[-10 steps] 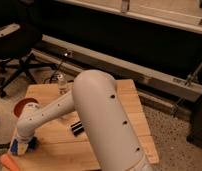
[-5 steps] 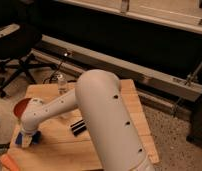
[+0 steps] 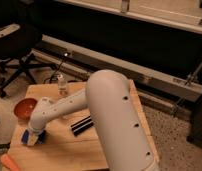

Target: Wipe the white sponge on the table

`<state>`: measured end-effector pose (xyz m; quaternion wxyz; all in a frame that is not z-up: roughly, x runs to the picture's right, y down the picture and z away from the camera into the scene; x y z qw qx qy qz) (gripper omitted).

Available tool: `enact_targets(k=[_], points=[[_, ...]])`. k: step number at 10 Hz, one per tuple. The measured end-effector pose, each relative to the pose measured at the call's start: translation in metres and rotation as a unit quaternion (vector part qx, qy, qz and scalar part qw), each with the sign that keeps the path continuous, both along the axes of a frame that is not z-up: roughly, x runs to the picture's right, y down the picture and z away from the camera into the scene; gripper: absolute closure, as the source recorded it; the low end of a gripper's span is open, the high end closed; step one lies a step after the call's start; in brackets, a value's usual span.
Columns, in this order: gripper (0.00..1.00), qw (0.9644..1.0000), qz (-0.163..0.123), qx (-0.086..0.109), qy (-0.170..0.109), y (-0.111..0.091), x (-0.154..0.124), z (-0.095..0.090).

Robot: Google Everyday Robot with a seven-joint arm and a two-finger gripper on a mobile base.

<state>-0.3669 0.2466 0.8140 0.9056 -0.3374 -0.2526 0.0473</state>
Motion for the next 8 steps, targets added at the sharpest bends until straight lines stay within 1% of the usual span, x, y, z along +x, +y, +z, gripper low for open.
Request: enact_targets(k=[2, 4, 7, 8], points=[[0.80, 0.9998, 0.009, -0.001, 0.018, -0.002, 0.025, 0.005], [0.80, 0.9992, 0.013, 0.000, 0.039, -0.003, 0.054, 0.007], [0.80, 0.9980, 0.013, -0.006, 0.061, 0.008, 0.088, 0.003], [0.80, 0.9978, 0.014, -0.010, 0.064, 0.012, 0.093, 0.000]])
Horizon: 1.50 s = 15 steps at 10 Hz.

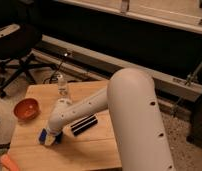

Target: Wipe the white sponge on the table

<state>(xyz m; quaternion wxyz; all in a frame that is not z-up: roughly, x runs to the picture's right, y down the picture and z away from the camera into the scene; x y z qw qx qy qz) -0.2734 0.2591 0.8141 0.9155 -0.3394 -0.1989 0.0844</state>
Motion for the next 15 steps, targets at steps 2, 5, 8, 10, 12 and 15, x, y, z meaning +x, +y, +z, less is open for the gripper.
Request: enact_targets(k=[2, 5, 8, 10, 12, 15], points=[[0.80, 0.9998, 0.012, -0.017, 0.001, 0.018, 0.013, -0.014], [0.80, 0.9992, 0.019, -0.035, -0.008, 0.045, 0.022, -0.038], [0.80, 0.9985, 0.012, -0.045, -0.030, 0.066, 0.018, -0.062], [0.80, 0.9976, 0.006, -0.049, -0.049, 0.076, 0.010, -0.078], [0.80, 0.9957, 0.005, -0.045, -0.081, 0.074, -0.011, -0.095], [0.80, 0.9928, -0.015, -0.037, -0.113, 0.073, -0.038, -0.104]])
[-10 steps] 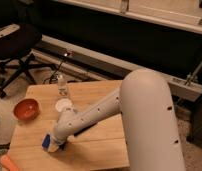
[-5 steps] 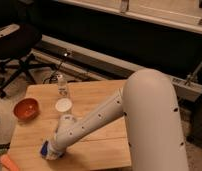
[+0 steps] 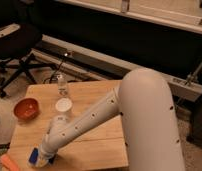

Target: Wipe the white sponge on the table

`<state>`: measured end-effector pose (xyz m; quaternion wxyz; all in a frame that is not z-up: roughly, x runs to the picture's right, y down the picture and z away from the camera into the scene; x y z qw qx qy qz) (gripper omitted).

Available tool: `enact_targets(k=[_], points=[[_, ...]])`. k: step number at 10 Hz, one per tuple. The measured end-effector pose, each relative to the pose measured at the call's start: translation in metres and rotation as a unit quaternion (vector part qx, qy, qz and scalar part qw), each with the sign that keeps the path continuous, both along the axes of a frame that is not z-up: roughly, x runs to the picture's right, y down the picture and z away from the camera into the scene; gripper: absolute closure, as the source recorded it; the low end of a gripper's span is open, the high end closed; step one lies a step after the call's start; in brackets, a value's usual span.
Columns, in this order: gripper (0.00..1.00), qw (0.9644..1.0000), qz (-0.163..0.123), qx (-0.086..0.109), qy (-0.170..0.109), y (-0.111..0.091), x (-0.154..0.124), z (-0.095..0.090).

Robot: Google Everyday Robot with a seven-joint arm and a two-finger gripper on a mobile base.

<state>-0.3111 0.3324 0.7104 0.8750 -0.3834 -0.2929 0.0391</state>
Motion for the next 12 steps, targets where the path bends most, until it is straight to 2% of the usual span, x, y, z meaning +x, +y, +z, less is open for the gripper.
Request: enact_targets(k=[4, 7, 12], points=[[0.80, 0.9989, -0.014, 0.007, -0.045, 0.001, -0.046, -0.004], [0.80, 0.9964, -0.021, 0.007, -0.081, 0.005, -0.080, -0.009], [0.80, 0.9936, -0.029, 0.015, -0.108, -0.002, -0.117, 0.000]])
